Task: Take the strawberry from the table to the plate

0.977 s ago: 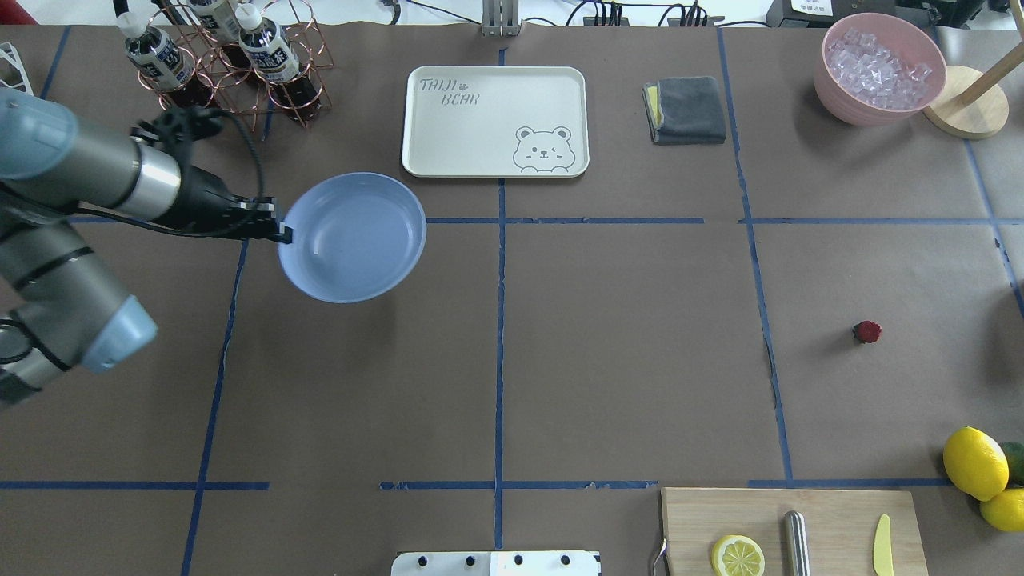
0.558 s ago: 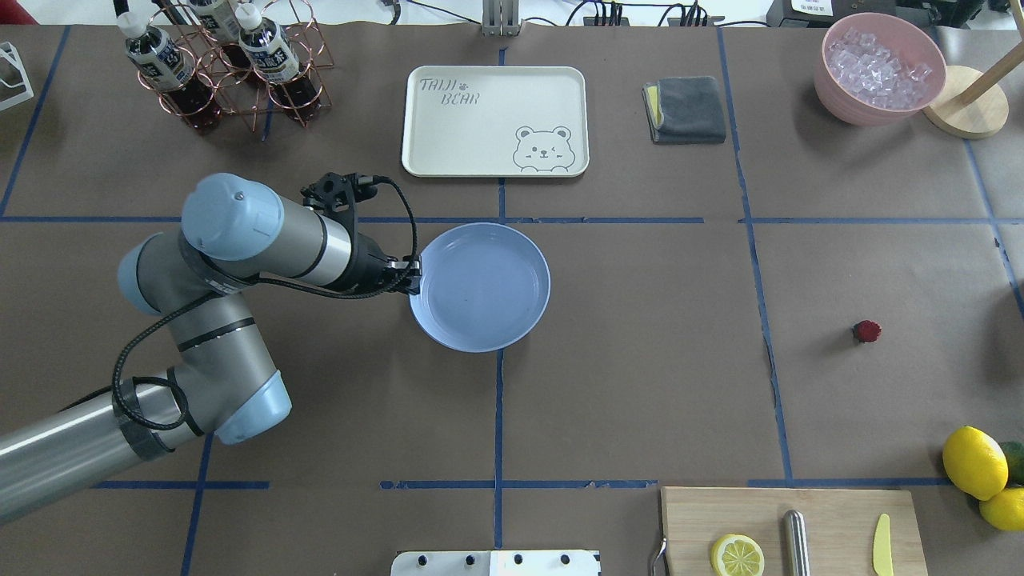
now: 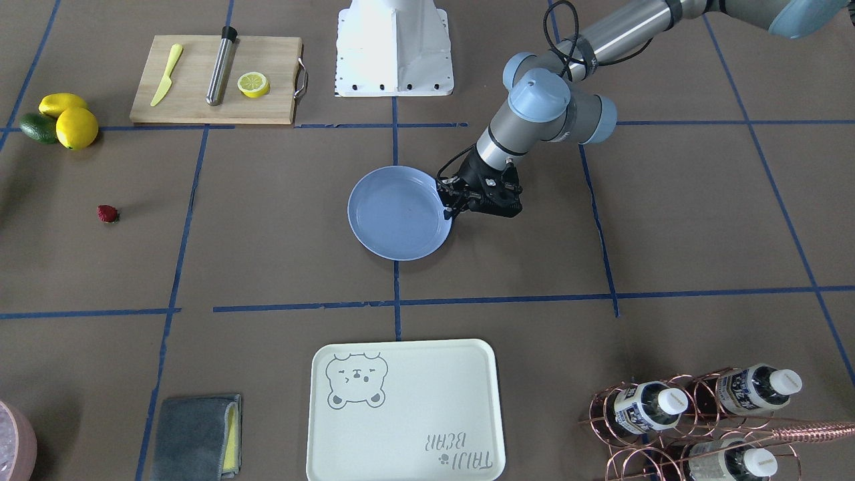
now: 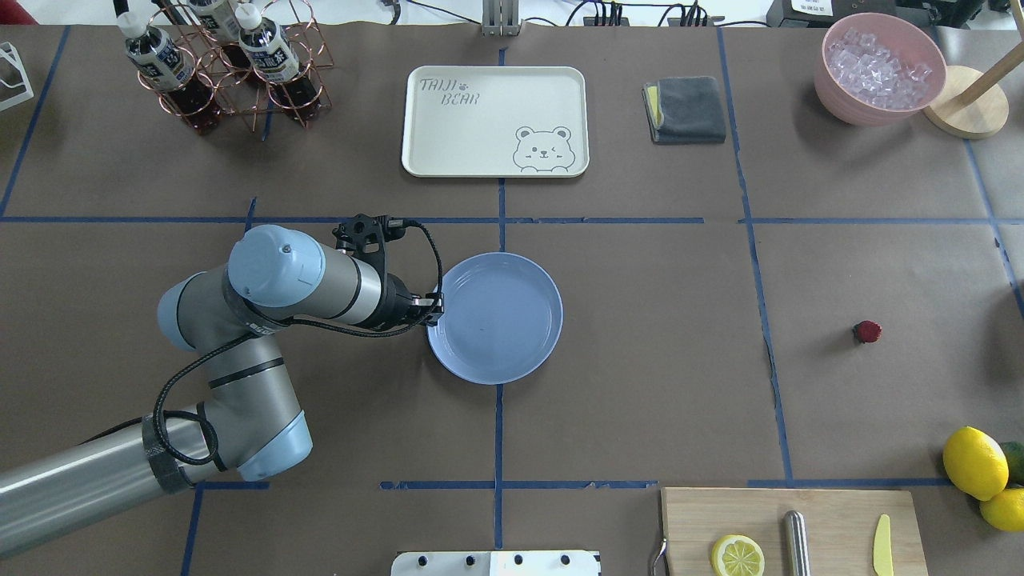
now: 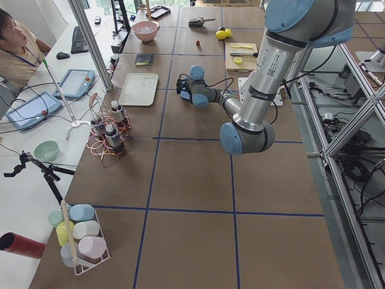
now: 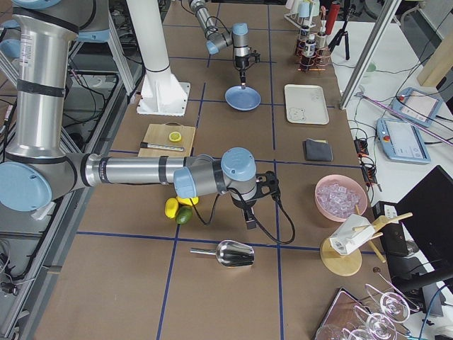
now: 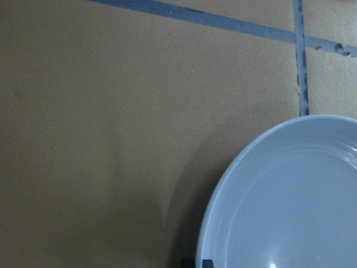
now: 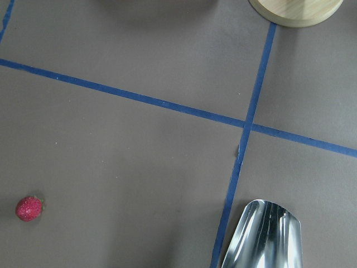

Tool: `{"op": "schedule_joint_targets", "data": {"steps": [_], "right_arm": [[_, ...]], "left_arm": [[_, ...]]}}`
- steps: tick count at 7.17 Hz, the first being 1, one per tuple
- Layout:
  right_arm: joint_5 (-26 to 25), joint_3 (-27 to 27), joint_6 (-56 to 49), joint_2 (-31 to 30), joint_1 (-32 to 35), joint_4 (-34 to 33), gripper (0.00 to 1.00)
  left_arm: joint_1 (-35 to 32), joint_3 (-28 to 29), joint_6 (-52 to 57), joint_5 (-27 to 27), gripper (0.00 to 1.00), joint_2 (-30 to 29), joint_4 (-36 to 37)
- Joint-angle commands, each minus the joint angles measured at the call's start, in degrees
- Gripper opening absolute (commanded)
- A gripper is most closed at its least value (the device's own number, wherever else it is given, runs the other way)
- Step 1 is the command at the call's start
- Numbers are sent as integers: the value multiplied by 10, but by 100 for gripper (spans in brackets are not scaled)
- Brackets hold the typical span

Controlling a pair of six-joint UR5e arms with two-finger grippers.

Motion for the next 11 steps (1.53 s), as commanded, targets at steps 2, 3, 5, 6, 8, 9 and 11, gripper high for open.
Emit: {"op": "schedule_joint_targets", "data": {"steps": [2, 3, 5, 6, 8, 9, 11], "right_arm": [[0, 0, -2, 0, 0, 0, 100], [-1, 4, -2, 2, 0, 0, 100], [-2, 35, 10, 3, 0, 1, 100], [-1, 51, 18, 2, -1, 1, 100], [2, 55, 20, 44, -18, 0, 100], [5, 56, 18, 44, -19, 1, 100], [27, 57, 18, 57, -44, 1, 100]], "left_arm": [[0, -2, 44, -1, 99, -3, 0], [-6, -8, 57, -6, 100, -2, 1], [-72, -56, 134, -75, 100, 32, 48], [-133, -102, 245, -105, 100, 54, 114], [-263, -170, 471, -108, 100, 91, 294], [-344, -167, 603, -110, 100, 91, 382], [-513, -112, 818, -140, 100, 141, 449]]}}
